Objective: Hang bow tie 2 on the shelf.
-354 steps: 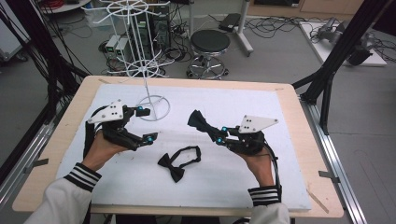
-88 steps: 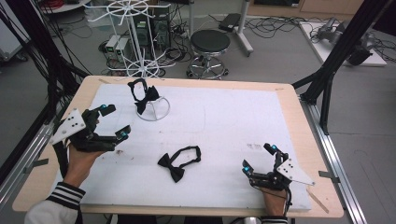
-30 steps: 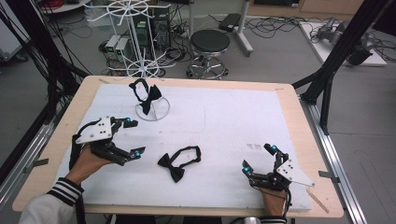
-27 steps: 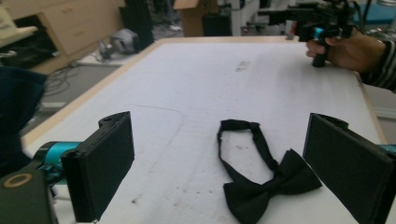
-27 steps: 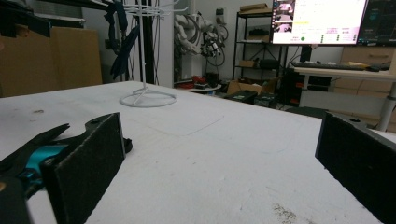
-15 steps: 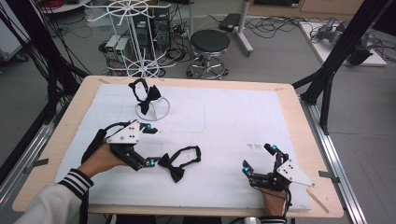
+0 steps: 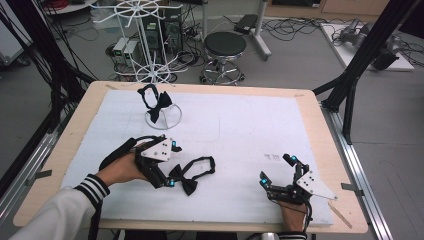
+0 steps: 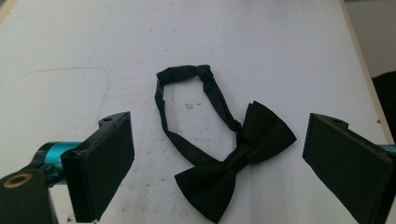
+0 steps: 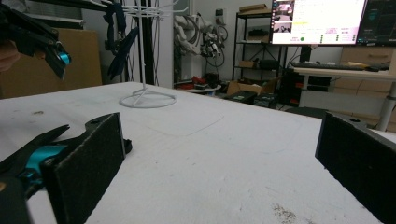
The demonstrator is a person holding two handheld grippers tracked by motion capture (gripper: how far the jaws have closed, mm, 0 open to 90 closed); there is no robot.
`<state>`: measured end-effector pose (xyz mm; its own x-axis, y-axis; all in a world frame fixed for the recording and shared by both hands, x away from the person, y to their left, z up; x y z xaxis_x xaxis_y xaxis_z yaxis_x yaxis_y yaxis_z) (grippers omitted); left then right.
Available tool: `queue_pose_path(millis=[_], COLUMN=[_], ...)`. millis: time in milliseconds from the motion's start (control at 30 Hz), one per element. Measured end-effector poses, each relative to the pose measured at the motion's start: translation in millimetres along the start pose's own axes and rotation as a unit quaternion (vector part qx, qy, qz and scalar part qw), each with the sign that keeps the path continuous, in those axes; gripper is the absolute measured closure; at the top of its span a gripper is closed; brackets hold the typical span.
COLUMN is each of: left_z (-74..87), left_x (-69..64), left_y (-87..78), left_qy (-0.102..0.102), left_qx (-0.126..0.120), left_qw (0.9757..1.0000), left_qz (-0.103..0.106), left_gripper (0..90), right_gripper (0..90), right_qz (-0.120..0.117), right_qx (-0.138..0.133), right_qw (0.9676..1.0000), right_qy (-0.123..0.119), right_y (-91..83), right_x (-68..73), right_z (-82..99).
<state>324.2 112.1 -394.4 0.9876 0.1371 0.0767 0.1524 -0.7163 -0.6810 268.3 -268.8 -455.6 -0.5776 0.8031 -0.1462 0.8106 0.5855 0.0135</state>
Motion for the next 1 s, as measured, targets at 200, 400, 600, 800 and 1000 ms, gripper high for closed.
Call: queue_pose_path(millis=[200, 400, 600, 800, 1000], left_z=[0.5, -1.6, -0.4, 1.7, 6.3], left_x=[-1.7, -2.7, -2.4, -1.9, -0.4], left_y=[14.7, 28.3, 39.0, 43.6, 47.3], left_qy=[0.012, 0.032, 0.033, 0.051, 0.068], left_qx=[0.037, 0.071, 0.095, 0.118, 0.140], left_qw=[0.9990, 0.9963, 0.9936, 0.9899, 0.9855], left_qz=[0.020, 0.037, 0.052, 0.059, 0.067], left_gripper=[9.7, 10.7, 14.0, 20.0, 27.8], right_gripper=[0.7, 0.7, 0.6, 0.7, 0.7], right_qz=[-0.001, 0.000, -0.001, 0.000, 0.000], right_qx=[0.000, 0.000, -0.001, 0.000, 0.000], right_qw=[1.0000, 1.0000, 1.0000, 1.0000, 1.0000], right_qy=[0.000, 0.000, -0.001, 0.002, 0.003], right_y=[-0.1, -0.1, -0.1, -0.2, -0.2], right_x=[0.2, 0.1, -0.1, 0.0, 0.0], right_z=[-0.1, 0.0, 0.0, 0.1, 0.1])
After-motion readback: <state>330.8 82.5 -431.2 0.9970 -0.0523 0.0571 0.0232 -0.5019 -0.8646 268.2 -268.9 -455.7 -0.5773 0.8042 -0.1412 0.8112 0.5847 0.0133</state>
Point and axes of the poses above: each handheld gripper's, and its own axes: y roughly forward along the jaws, z roughly out of its underside, x roughly to its left, the point moved 3 cm from there along y, roughly forward along the jaws, and after that the axes turned 8 degrees about -y, right-handed, at the moved point
